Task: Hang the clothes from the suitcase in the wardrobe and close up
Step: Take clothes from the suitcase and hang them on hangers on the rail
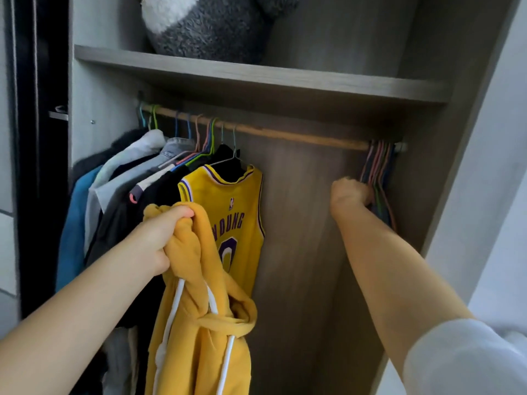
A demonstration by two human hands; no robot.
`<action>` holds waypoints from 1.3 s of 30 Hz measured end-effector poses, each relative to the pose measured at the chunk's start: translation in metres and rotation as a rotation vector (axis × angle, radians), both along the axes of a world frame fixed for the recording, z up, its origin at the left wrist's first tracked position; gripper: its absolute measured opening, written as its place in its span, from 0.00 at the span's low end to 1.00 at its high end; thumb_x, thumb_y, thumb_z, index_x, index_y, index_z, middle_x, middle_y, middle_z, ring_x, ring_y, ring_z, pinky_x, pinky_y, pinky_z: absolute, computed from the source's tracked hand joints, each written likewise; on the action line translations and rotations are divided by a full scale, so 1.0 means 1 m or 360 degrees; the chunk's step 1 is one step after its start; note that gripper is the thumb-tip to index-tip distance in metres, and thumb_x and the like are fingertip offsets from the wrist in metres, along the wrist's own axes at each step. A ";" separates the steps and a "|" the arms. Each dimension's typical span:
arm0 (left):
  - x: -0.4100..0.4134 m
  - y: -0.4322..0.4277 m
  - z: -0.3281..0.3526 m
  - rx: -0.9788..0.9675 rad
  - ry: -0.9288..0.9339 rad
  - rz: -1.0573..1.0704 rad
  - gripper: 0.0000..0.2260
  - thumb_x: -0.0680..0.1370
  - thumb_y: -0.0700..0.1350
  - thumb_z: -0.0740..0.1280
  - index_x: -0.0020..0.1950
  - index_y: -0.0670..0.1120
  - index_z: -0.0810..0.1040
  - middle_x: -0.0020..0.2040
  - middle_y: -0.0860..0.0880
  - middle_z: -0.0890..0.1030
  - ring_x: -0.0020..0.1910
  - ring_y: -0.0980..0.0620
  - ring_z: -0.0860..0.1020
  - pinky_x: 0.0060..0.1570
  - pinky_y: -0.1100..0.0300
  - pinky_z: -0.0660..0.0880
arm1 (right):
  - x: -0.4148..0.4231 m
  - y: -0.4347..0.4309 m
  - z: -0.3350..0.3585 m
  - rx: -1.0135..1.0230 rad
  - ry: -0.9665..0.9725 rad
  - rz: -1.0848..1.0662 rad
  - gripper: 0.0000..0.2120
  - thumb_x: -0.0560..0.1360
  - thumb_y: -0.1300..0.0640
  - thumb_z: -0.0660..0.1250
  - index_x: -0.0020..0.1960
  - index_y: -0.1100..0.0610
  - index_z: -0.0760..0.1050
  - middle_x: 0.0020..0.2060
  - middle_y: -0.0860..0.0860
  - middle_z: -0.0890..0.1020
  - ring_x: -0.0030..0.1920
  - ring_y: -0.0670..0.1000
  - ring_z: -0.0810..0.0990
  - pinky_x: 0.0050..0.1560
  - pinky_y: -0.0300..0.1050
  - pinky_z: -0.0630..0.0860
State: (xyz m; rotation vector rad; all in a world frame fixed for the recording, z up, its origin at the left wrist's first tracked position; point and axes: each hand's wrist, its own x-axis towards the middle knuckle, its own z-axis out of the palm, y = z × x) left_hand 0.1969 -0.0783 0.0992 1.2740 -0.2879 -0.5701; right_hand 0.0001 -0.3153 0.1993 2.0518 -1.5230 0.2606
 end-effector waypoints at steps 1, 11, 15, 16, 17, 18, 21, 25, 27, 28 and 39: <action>0.002 0.002 0.000 0.0002 -0.0017 -0.0005 0.14 0.70 0.54 0.74 0.49 0.47 0.78 0.43 0.44 0.81 0.42 0.47 0.80 0.42 0.52 0.77 | 0.000 -0.002 0.001 0.0037 -0.0095 -0.0002 0.18 0.79 0.70 0.55 0.65 0.61 0.75 0.62 0.57 0.78 0.61 0.58 0.78 0.42 0.52 0.75; 0.002 0.022 -0.004 0.0097 -0.0074 -0.0044 0.13 0.72 0.52 0.73 0.49 0.44 0.80 0.45 0.40 0.82 0.46 0.41 0.81 0.53 0.43 0.78 | 0.031 0.004 0.014 0.0183 -0.1618 0.0462 0.16 0.80 0.58 0.60 0.65 0.63 0.73 0.59 0.60 0.80 0.59 0.61 0.79 0.57 0.53 0.76; -0.001 0.035 -0.012 0.0105 -0.0055 -0.0008 0.13 0.73 0.51 0.73 0.50 0.43 0.79 0.45 0.39 0.82 0.45 0.41 0.80 0.51 0.47 0.78 | 0.046 0.030 -0.043 0.0296 -0.2158 0.0913 0.08 0.78 0.55 0.64 0.42 0.59 0.74 0.42 0.59 0.81 0.45 0.59 0.80 0.48 0.49 0.74; -0.002 0.040 -0.016 0.0121 -0.0047 -0.0013 0.13 0.73 0.51 0.73 0.51 0.43 0.79 0.45 0.39 0.81 0.44 0.41 0.80 0.49 0.48 0.78 | 0.049 0.040 -0.066 0.0340 -0.2275 0.1022 0.12 0.77 0.55 0.66 0.36 0.56 0.69 0.34 0.56 0.77 0.37 0.57 0.77 0.44 0.49 0.72; -0.003 0.044 -0.019 0.0132 -0.0042 -0.0028 0.14 0.73 0.51 0.73 0.51 0.43 0.79 0.46 0.39 0.81 0.44 0.41 0.80 0.48 0.49 0.78 | 0.051 0.046 -0.087 0.0455 -0.2396 0.1094 0.16 0.76 0.54 0.69 0.34 0.54 0.65 0.30 0.52 0.74 0.32 0.54 0.74 0.41 0.49 0.73; -0.004 0.049 -0.023 0.0150 -0.0030 -0.0040 0.15 0.73 0.52 0.72 0.52 0.43 0.79 0.47 0.39 0.82 0.45 0.41 0.80 0.48 0.49 0.78 | 0.053 0.053 -0.106 0.0671 -0.2551 0.1109 0.17 0.74 0.51 0.71 0.35 0.53 0.65 0.30 0.51 0.74 0.30 0.52 0.73 0.39 0.51 0.76; -0.008 0.061 -0.033 0.0202 -0.0006 -0.0035 0.18 0.73 0.52 0.73 0.56 0.43 0.79 0.50 0.38 0.82 0.48 0.40 0.80 0.54 0.46 0.77 | 0.059 0.063 -0.130 0.1240 -0.2867 0.0964 0.16 0.73 0.41 0.70 0.41 0.52 0.70 0.37 0.51 0.78 0.34 0.49 0.76 0.38 0.47 0.75; -0.015 0.078 -0.045 0.0292 0.0002 -0.0025 0.16 0.74 0.52 0.72 0.55 0.43 0.79 0.47 0.39 0.82 0.44 0.42 0.81 0.52 0.48 0.78 | 0.059 0.084 -0.134 0.1569 -0.2937 0.0876 0.15 0.78 0.44 0.63 0.39 0.53 0.71 0.29 0.47 0.72 0.27 0.46 0.68 0.28 0.40 0.65; -0.019 0.089 -0.051 0.0339 0.0004 0.0008 0.14 0.75 0.51 0.72 0.54 0.43 0.79 0.45 0.41 0.82 0.43 0.43 0.80 0.54 0.47 0.77 | 0.055 0.102 -0.129 0.2046 -0.2988 0.1134 0.16 0.80 0.50 0.62 0.35 0.53 0.68 0.23 0.46 0.64 0.22 0.45 0.59 0.20 0.38 0.57; -0.021 0.095 -0.054 0.0368 0.0005 0.0033 0.13 0.75 0.51 0.72 0.52 0.43 0.79 0.44 0.41 0.82 0.42 0.44 0.80 0.55 0.47 0.77 | 0.054 0.113 -0.125 0.2278 -0.3037 0.1282 0.17 0.80 0.52 0.61 0.34 0.53 0.67 0.23 0.46 0.61 0.22 0.45 0.55 0.19 0.38 0.54; -0.025 0.138 -0.037 0.0282 0.0012 0.0020 0.12 0.77 0.51 0.68 0.50 0.43 0.80 0.43 0.42 0.82 0.37 0.46 0.81 0.39 0.53 0.81 | 0.077 0.233 -0.167 0.2902 -0.3469 0.1344 0.20 0.80 0.51 0.62 0.30 0.53 0.65 0.23 0.46 0.57 0.24 0.46 0.51 0.24 0.41 0.49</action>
